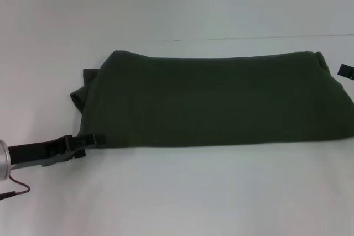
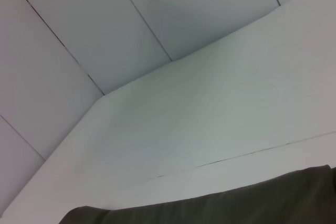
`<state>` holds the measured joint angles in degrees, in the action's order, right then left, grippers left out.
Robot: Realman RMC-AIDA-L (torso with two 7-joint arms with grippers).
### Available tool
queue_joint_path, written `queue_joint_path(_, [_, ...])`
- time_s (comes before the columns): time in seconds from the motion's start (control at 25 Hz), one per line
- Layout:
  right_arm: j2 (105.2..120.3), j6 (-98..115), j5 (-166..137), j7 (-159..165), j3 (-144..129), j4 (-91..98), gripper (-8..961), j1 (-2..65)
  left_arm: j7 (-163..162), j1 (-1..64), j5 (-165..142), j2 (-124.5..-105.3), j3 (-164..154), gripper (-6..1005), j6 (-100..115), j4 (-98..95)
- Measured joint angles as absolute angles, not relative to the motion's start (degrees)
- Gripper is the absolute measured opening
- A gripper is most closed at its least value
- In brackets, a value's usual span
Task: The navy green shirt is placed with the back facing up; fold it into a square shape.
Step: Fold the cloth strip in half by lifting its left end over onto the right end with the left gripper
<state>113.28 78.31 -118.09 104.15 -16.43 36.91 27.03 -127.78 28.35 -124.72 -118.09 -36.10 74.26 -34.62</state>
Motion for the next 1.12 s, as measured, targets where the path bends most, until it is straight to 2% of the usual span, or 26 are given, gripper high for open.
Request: queue_joint_path(1.12, [113.10, 78.37, -118.08, 104.32, -16.43, 37.09, 922, 27.04, -137.18, 29.10, -125.95, -117.25, -36.38, 873, 74.36, -33.74])
